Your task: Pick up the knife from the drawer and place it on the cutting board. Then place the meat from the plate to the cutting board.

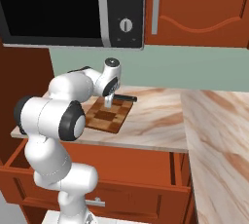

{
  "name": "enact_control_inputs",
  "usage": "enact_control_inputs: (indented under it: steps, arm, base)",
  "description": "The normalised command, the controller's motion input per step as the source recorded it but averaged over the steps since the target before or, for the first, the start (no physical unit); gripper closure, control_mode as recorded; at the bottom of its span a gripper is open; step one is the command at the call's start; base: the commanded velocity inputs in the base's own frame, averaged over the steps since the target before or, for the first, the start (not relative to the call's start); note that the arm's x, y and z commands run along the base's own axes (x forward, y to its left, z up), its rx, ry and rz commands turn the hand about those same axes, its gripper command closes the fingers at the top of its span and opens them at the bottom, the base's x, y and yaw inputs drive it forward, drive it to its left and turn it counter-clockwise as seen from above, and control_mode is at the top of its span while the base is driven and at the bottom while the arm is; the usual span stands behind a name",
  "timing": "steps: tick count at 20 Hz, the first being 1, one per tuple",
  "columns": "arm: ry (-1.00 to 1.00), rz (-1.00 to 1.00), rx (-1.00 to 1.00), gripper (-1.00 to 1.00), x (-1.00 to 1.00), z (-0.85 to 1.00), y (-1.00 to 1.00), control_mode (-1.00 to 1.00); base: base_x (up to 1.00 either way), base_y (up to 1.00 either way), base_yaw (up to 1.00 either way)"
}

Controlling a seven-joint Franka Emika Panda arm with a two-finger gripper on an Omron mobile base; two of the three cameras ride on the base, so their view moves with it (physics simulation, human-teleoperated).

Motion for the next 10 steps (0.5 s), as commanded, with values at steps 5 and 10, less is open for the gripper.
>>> enact_control_inputs:
  steps: [5, 10]
  arm:
    - [0.00, 0.00, 0.00, 1.00, 0.00, -0.01, 0.08, -1.00]
    - [0.01, 0.00, 0.00, 1.00, 0.00, -0.08, 0.18, -1.00]
  base:
    - [0.00, 0.00, 0.00]
    - [0.00, 0.00, 0.00]
